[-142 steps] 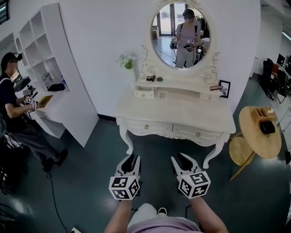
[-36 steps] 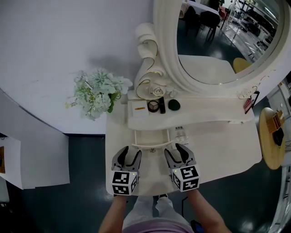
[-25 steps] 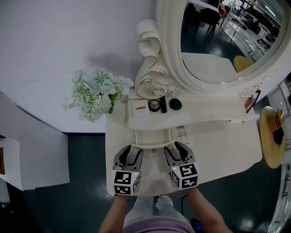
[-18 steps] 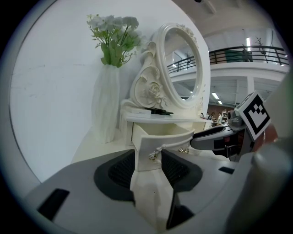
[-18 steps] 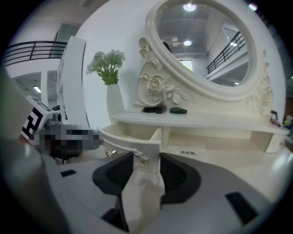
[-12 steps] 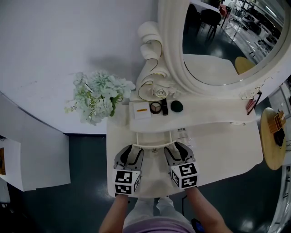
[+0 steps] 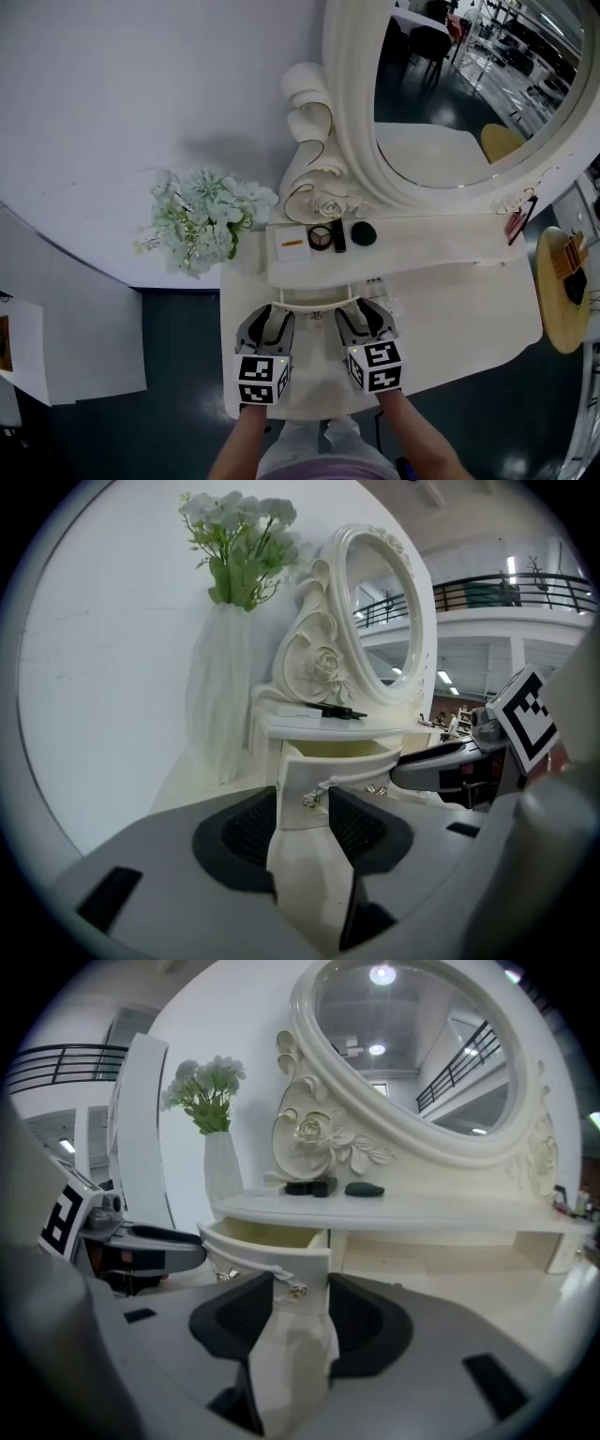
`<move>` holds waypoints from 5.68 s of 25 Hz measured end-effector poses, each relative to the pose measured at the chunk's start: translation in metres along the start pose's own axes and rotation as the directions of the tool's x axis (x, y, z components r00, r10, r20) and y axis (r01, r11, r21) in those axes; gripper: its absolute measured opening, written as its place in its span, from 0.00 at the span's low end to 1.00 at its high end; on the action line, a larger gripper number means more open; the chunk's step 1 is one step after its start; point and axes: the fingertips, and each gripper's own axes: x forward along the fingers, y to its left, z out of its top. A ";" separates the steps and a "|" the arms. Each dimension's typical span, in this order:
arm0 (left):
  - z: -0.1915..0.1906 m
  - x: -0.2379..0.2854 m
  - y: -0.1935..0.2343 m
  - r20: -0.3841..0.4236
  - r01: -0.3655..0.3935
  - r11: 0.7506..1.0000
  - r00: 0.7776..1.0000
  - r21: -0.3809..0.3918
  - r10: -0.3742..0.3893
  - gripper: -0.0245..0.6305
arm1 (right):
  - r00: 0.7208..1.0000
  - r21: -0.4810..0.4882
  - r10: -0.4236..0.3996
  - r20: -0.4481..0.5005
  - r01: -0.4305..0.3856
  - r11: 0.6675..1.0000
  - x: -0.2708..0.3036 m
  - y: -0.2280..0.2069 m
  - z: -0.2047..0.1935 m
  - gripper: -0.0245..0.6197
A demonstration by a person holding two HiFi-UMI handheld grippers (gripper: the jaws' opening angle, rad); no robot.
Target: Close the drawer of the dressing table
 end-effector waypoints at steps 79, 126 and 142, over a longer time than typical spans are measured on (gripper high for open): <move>0.030 -0.048 -0.020 0.087 -0.017 1.000 0.996 0.012 0.016 0.24 | 0.987 0.068 0.014 0.157 -0.025 0.997 -0.062 0.021 0.035 0.23; 0.042 -0.136 -0.085 0.205 -0.079 0.996 0.976 0.039 0.070 0.04 | 0.966 0.038 0.057 0.251 -0.069 0.997 -0.171 0.017 0.018 0.04; 0.046 -0.132 -0.080 0.213 -0.078 0.996 0.975 0.034 0.069 0.04 | 0.968 0.050 0.040 0.248 -0.054 0.997 -0.166 0.014 0.021 0.04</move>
